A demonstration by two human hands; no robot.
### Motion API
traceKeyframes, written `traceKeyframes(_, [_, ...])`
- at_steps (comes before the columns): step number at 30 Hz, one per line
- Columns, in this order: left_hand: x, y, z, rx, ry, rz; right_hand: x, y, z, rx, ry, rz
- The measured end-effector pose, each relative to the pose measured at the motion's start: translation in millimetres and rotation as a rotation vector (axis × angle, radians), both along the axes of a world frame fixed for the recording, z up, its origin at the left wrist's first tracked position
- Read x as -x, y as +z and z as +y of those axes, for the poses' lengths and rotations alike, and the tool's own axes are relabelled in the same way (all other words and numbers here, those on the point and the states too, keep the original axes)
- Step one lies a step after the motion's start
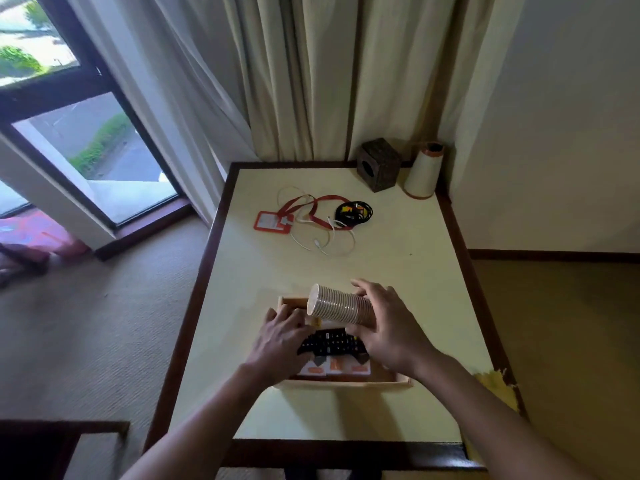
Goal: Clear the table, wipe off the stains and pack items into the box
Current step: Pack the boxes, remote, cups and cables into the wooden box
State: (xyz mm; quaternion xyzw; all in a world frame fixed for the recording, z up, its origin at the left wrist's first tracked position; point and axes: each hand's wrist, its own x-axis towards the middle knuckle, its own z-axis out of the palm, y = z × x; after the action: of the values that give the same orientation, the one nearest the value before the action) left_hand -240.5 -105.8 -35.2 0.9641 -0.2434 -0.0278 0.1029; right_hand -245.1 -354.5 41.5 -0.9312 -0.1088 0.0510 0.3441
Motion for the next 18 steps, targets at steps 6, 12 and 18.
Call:
traceKeyframes(6, [-1.2, 4.8, 16.8, 0.132, 0.085, -0.013, 11.6, -11.8, 4.9, 0.215, 0.192, 0.032])
traceKeyframes(12, [-19.7, 5.2, 22.8, 0.565, 0.564, 0.113, 16.8, -24.1, 25.6, 0.273, 0.323, 0.218])
traceKeyframes(18, [-26.7, 0.7, 3.5, 0.692, 0.569, 0.383, 13.8, -40.8, 50.8, 0.295, 0.345, 0.309])
